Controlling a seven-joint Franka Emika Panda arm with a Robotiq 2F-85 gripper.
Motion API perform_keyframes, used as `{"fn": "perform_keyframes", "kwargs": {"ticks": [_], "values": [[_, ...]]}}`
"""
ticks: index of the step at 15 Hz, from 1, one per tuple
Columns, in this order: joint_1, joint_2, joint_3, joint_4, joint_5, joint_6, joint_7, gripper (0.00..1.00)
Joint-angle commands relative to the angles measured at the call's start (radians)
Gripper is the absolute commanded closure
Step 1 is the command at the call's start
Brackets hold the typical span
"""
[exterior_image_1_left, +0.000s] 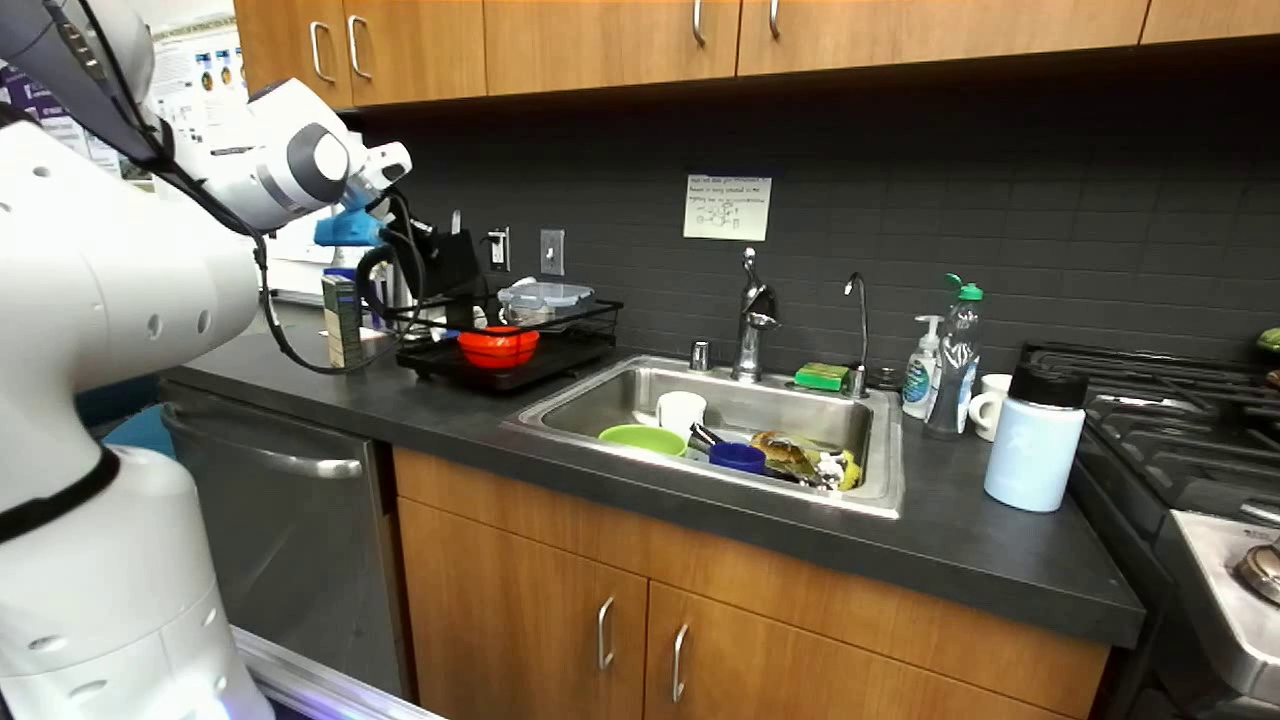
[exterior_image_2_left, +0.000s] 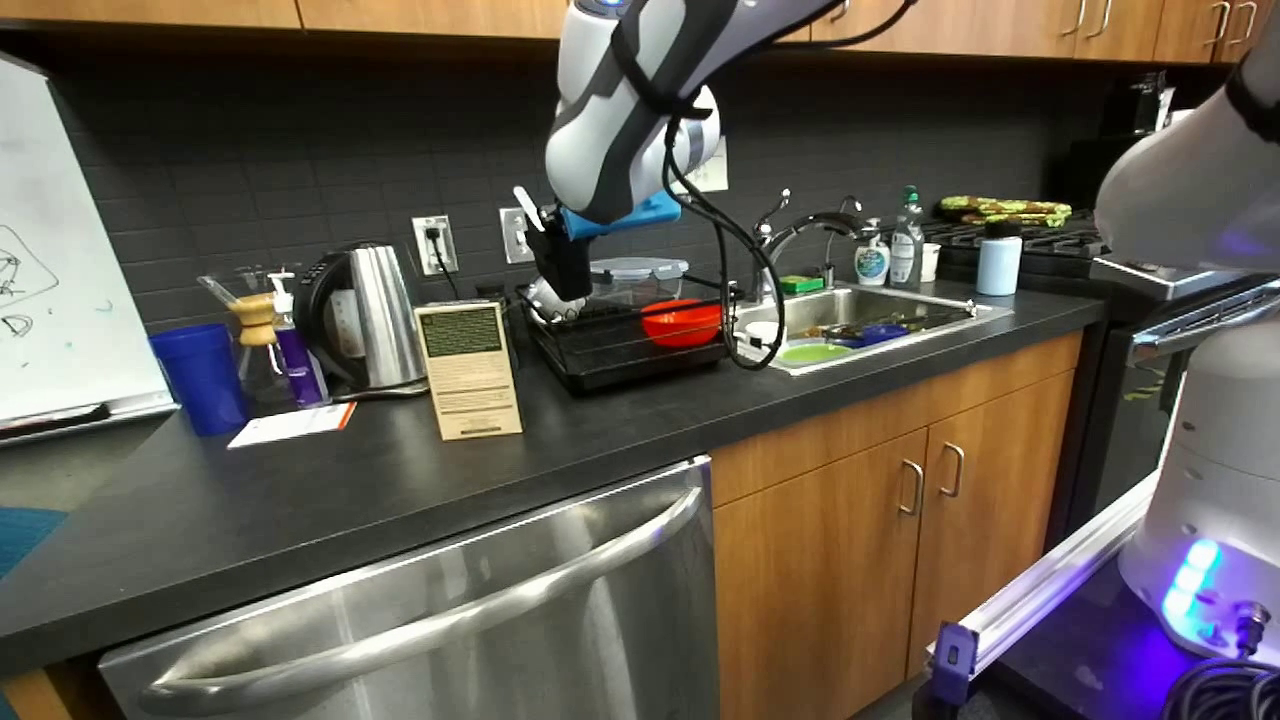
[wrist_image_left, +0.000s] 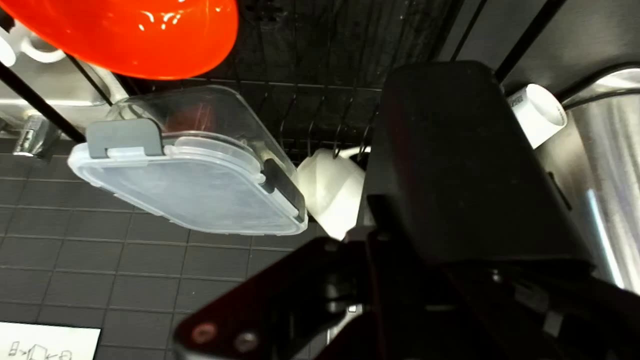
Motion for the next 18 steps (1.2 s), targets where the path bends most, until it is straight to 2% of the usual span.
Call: {"fn": "perform_keyframes", "kwargs": {"ticks": [1, 9, 18], "values": [[0.019, -0.004, -0.027, -0.025, -0.031, 0.01, 0.036, 0.99], [-0.008, -0.015, 0.036, -0.035, -0.028, 0.008, 0.037, 0.99], [-0.02, -0.036, 0.07, -0.002, -0.024, -0.012, 0.049, 0.99]]}}
